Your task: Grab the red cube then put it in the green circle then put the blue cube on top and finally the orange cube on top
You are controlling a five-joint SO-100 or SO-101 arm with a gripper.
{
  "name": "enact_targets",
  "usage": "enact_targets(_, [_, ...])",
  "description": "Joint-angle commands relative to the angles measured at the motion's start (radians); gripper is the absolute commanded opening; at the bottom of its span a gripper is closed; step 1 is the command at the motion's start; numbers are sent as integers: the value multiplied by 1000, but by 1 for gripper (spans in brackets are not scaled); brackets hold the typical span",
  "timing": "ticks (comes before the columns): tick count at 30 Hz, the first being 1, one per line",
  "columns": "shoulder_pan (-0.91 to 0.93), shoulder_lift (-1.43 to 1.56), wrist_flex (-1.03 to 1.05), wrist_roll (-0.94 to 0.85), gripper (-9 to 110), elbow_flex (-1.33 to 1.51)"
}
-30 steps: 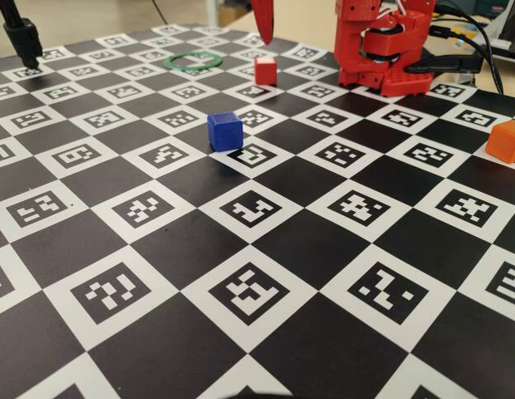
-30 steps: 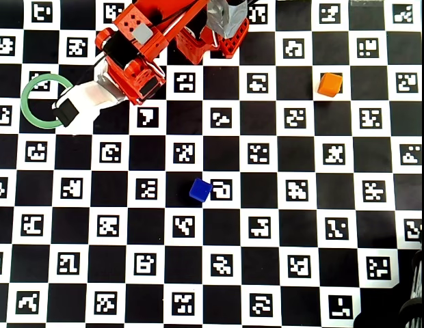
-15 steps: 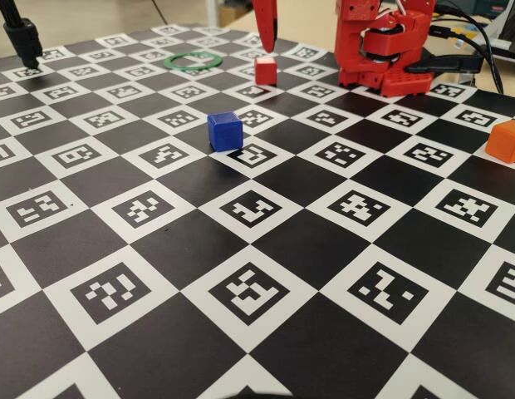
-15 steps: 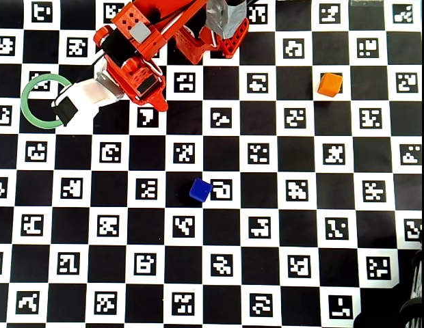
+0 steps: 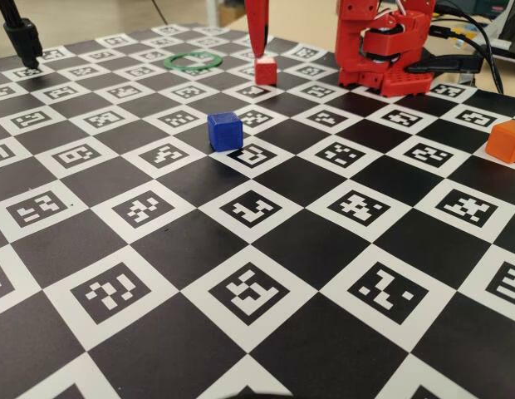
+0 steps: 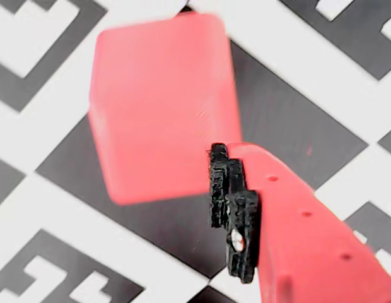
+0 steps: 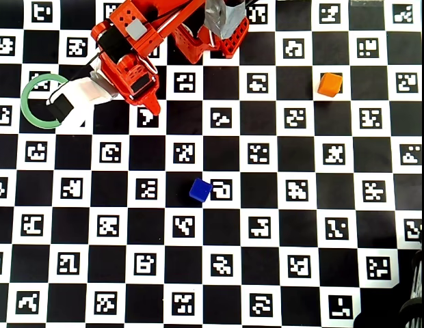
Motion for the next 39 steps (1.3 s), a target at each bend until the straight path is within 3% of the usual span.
enact_targets(1, [26,26,-31,-14,36,-5])
enact_targets(28, [57,0,-273,-25,36,230])
enact_targets(39, [51,-3,-281,-12,36,233])
